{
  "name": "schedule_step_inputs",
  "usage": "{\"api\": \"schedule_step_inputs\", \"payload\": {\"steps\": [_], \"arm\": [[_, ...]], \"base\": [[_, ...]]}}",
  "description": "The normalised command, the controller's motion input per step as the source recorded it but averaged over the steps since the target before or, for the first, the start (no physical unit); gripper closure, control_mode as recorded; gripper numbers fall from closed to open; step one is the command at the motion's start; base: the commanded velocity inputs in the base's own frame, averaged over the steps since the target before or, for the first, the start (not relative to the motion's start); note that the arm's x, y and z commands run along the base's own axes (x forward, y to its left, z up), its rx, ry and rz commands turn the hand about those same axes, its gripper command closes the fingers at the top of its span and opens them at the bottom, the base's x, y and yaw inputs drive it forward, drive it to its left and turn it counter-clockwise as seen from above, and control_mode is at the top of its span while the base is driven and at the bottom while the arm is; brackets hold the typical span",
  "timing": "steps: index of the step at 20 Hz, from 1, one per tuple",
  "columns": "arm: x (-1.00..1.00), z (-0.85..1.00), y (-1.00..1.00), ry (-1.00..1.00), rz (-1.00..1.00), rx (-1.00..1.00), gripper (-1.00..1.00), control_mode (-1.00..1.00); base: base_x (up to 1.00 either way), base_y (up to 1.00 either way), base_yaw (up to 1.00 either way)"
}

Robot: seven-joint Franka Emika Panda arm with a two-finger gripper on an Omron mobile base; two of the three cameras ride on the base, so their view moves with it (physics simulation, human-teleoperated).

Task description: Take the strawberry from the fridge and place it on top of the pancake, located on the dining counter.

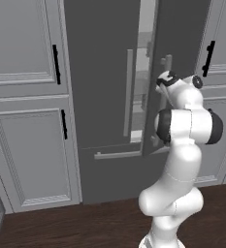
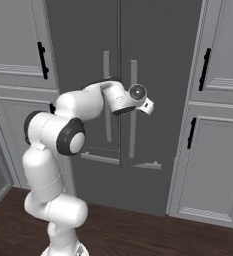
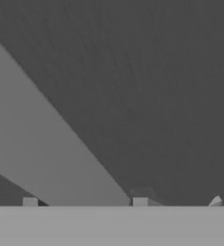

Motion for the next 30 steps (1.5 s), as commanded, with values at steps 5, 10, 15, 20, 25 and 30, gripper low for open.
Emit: {"api": "schedule_step_inputs", "payload": {"steps": [5,10,15,20,25,30], "arm": [[-0.50,0.00,-1.00,-0.03,0.00,0.12,1.00,-1.00],[-0.52,0.00,-1.00,-0.14,0.00,0.15,1.00,-1.00],[-0.26,0.00,-1.00,-0.05,-0.01,0.13,1.00,-1.00],[0.00,0.00,-1.00,0.00,-0.07,0.11,1.00,-1.00],[0.00,0.00,-1.00,0.00,-0.13,0.08,1.00,-1.00],[-0.90,0.39,-0.46,-0.38,-0.19,0.02,1.00,-1.00]], "base": [[0.00,0.00,0.00],[0.00,0.00,0.00],[0.00,0.00,0.00],[0.00,0.00,0.00],[0.00,0.00,0.00],[0.00,0.00,0.00]]}}
